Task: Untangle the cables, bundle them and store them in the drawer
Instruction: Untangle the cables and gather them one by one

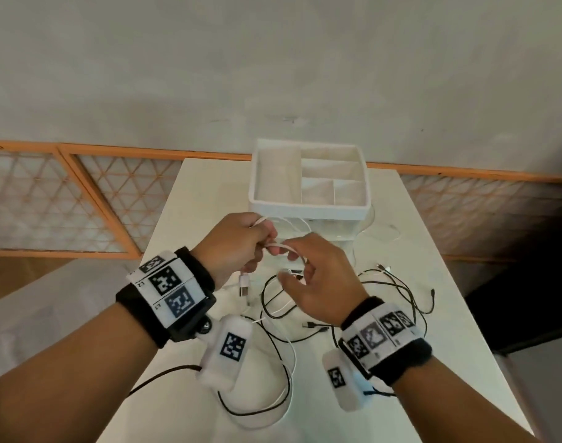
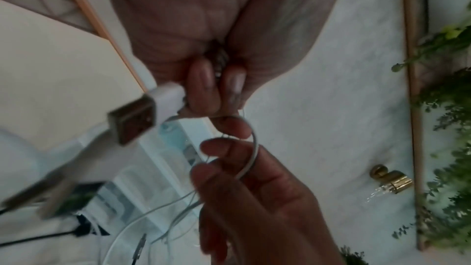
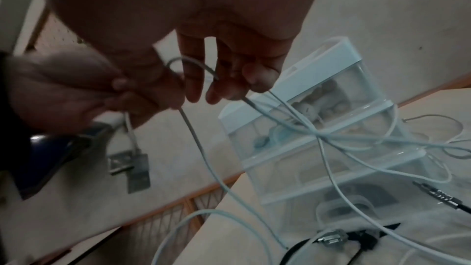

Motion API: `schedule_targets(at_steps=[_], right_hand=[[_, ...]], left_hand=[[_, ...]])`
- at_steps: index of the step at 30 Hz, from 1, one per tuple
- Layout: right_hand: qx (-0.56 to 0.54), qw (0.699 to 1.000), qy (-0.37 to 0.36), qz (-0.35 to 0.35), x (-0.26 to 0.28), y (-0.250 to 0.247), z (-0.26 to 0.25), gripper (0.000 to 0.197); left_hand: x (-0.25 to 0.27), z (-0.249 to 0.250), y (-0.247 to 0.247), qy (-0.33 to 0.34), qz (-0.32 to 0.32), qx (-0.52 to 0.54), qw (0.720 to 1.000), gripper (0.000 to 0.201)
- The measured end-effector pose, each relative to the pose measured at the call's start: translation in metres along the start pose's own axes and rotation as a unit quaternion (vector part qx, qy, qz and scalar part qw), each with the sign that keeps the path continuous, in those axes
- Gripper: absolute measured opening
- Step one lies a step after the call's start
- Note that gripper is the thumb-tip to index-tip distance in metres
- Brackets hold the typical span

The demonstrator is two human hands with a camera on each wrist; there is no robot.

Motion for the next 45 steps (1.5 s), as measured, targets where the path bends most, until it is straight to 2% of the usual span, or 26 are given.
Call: schedule_targets(at_steps=[2,6,9,11,15,18,20,22,26,29,32,34,38,45], right_hand=[[0.006,0.999,0.029,0.024,-0.008,-0.003,0.008,0.010],[-0.016,0.979,0.168,0.117,-0.020,-0.052,0.050,0.015],[0.016,0.959,0.220,0.178,-0.014,-0.075,0.079,0.015],[0.053,0.957,0.240,0.152,-0.006,-0.070,0.090,0.015],[0.131,0.953,0.272,-0.008,0.016,-0.043,0.101,0.019],[0.127,0.955,0.262,-0.054,0.025,-0.035,0.096,0.025],[0.090,0.965,0.236,-0.075,0.026,-0.033,0.087,0.024],[0.041,0.977,0.198,-0.068,0.026,-0.033,0.072,0.020],[-0.004,0.988,0.150,-0.029,0.019,-0.039,0.052,0.017],[-0.039,0.986,0.164,0.012,0.014,-0.049,0.052,0.017],[-0.095,0.978,0.185,0.009,0.015,-0.057,0.060,0.015],[-0.123,0.977,0.174,-0.003,0.018,-0.058,0.060,0.012],[-0.158,0.971,0.179,0.015,0.016,-0.057,0.058,0.015],[-0.205,0.961,0.185,0.018,0.010,-0.062,0.056,0.014]], left_hand=[[-0.002,-0.004,0.004,0.012,-0.011,-0.030,0.999,0.027],[-0.004,-0.030,-0.013,0.022,-0.022,-0.217,0.976,0.029],[-0.003,-0.049,-0.028,-0.001,0.005,-0.226,0.974,0.027],[-0.004,-0.052,-0.031,-0.017,0.019,-0.179,0.983,0.025],[-0.003,-0.045,-0.019,-0.046,0.006,-0.087,0.995,0.024],[-0.002,-0.044,-0.006,-0.054,0.000,-0.057,0.997,0.025],[-0.002,-0.044,0.001,-0.037,0.017,-0.043,0.998,0.024],[-0.004,-0.044,0.010,-0.016,0.030,-0.022,0.999,0.023],[-0.003,-0.047,0.036,-0.001,-0.014,0.009,1.000,0.020],[-0.004,-0.054,0.042,0.002,-0.010,-0.007,1.000,0.023],[-0.010,-0.060,0.029,0.005,0.066,0.003,0.998,0.025],[-0.014,-0.060,0.023,0.004,0.087,0.016,0.996,0.024],[-0.011,-0.063,0.036,-0.014,0.019,0.050,0.998,0.019],[-0.012,-0.069,0.038,-0.026,0.009,0.075,0.997,0.021]])
Point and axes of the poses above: each hand's wrist, its own x-axis away from the middle knuckle, its own y-axis out of the palm, z = x × y, the point moved 3 cm from there along -x, towards the middle knuckle, and after that the axes turned 14 degrees about x, right-handed, at the moved point
